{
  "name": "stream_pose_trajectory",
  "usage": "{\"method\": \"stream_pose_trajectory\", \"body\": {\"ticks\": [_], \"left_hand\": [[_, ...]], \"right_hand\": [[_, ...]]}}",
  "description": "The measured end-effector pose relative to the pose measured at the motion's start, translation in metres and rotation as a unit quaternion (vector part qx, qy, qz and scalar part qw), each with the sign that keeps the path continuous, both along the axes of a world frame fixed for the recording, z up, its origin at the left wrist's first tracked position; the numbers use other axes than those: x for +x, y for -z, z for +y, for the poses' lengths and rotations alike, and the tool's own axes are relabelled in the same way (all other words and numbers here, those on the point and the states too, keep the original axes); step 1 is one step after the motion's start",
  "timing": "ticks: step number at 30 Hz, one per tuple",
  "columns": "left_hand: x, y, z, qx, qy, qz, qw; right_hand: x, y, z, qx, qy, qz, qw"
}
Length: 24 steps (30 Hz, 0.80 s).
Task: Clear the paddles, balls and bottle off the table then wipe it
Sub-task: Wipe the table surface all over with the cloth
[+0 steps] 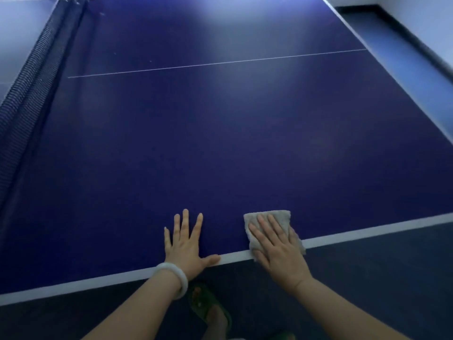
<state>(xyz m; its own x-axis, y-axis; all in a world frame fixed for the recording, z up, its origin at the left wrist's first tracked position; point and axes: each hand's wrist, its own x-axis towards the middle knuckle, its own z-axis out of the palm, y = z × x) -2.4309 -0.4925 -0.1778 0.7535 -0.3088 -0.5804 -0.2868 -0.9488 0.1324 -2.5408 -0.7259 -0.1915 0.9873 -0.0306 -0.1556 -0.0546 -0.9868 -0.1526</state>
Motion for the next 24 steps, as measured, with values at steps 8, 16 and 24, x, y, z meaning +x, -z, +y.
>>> {"method": "stream_pose_trajectory", "body": {"ticks": [8, 16, 24], "left_hand": [[-0.03, -0.001, -0.026, 0.021, -0.072, -0.012, 0.997], [-0.089, -0.02, -0.082, 0.058, -0.119, -0.019, 0.991], [-0.131, -0.05, -0.195, -0.038, 0.021, 0.003, 0.999]], "right_hand": [[-0.026, -0.01, -0.111, 0.038, 0.294, -0.07, 0.952], [-0.08, -0.023, -0.13, 0.092, 0.276, -0.046, 0.956], [-0.173, -0.035, -0.2, 0.117, 0.354, -0.018, 0.928]]}}
